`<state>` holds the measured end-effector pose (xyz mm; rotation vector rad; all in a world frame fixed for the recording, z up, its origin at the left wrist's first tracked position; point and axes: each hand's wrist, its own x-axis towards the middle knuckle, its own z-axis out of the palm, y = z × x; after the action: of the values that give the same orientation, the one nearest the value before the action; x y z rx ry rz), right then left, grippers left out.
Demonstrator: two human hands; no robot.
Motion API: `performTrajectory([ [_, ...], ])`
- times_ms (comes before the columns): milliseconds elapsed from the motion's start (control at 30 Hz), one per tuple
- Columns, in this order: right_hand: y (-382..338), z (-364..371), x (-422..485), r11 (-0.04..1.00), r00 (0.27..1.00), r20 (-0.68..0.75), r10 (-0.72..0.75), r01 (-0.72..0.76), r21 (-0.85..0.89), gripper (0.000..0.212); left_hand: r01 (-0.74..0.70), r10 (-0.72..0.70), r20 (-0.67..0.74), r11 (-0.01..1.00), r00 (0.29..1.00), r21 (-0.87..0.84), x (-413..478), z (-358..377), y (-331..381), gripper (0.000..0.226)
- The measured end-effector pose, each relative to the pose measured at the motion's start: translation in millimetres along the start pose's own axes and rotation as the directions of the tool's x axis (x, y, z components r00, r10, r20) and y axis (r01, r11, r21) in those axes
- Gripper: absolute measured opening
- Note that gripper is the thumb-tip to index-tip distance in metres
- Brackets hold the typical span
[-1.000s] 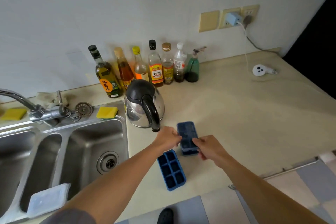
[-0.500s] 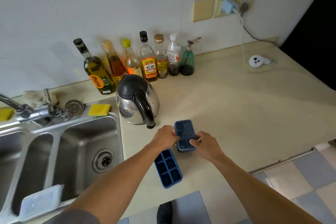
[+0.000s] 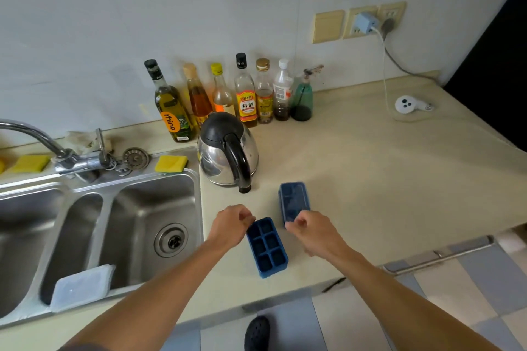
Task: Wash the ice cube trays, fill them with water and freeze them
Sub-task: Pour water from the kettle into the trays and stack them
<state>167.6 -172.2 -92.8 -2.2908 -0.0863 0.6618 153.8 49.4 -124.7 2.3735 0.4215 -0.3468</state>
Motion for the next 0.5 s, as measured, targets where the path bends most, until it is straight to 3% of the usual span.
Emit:
performTrajectory([
  [67, -1, 11, -7, 0.996, 0.985, 0.158, 0.067, -0.058, -0.063, 0.030, 0.004, -0.001, 0.052, 0.999, 0.999, -0.054, -11, -4, -5, 0.015],
  [167, 4, 29, -15, 0.988, 0.960, 0.247, 0.130, -0.106, -0.109, 0.028, 0.030, -0.024, 0.054, 0.994, 0.998, -0.101, -20, -3, -5, 0.019],
  [300, 6, 42, -16, 0.993, 0.974, 0.192, 0.122, -0.118, -0.032, 0.011, 0.085, -0.082, 0.031, 0.987, 0.996, -0.134, -28, -2, -4, 0.019],
  [500, 3, 40, -17, 0.996, 0.997, 0.025, 0.079, -0.077, -0.050, 0.014, 0.126, -0.129, -0.005, 0.977, 0.992, -0.170, -37, 1, 0, 0.024],
])
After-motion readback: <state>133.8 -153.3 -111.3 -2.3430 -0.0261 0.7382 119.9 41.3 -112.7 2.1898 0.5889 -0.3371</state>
